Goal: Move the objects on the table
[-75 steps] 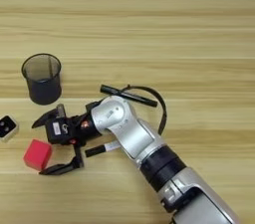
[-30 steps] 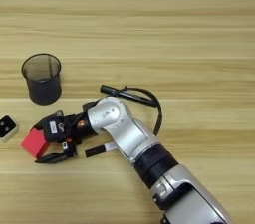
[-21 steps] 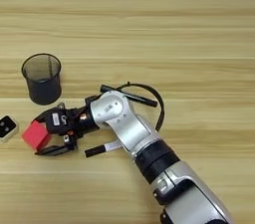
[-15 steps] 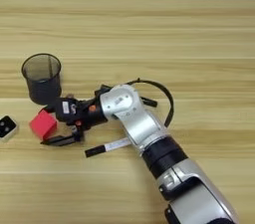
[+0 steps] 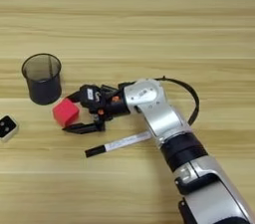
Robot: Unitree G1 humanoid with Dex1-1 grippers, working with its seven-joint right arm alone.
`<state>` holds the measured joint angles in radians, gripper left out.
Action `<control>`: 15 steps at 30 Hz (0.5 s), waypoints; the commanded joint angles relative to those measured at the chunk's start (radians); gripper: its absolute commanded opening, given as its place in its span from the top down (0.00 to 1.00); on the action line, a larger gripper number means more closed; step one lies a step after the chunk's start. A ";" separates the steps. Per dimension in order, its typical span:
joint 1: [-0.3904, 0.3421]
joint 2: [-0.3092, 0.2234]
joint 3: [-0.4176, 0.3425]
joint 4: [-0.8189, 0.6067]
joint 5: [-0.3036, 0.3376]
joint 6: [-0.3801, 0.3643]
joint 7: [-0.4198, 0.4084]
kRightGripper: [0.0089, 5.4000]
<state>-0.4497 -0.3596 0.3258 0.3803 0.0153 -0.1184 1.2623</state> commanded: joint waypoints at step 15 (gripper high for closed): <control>-0.065 -0.042 -0.087 0.071 0.013 -0.053 -0.057 0.39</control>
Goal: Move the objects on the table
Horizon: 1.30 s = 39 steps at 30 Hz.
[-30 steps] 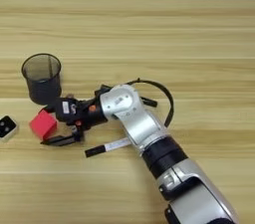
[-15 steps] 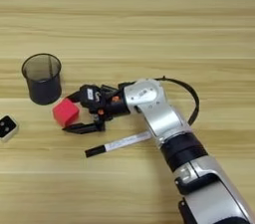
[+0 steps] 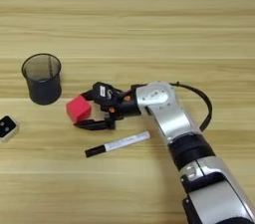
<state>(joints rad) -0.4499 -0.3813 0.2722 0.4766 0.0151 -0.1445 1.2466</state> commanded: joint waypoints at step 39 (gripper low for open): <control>-0.072 -0.022 -0.025 0.157 -0.050 -0.140 -0.111 0.39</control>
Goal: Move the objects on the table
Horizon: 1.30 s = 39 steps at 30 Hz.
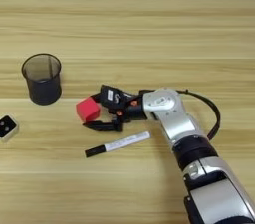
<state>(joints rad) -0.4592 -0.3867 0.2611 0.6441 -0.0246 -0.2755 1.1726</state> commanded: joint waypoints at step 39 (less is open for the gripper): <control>-0.079 0.000 -0.018 -0.030 0.008 -0.002 -0.042 0.01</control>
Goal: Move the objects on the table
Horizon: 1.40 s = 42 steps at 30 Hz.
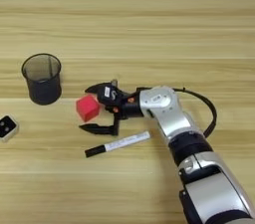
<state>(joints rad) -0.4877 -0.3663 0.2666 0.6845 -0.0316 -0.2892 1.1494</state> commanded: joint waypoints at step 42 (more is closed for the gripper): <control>-0.003 -0.061 -0.187 -0.647 0.294 0.307 0.017 0.01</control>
<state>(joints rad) -0.4230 -0.4035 0.1148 0.1013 0.2362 0.0170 1.2068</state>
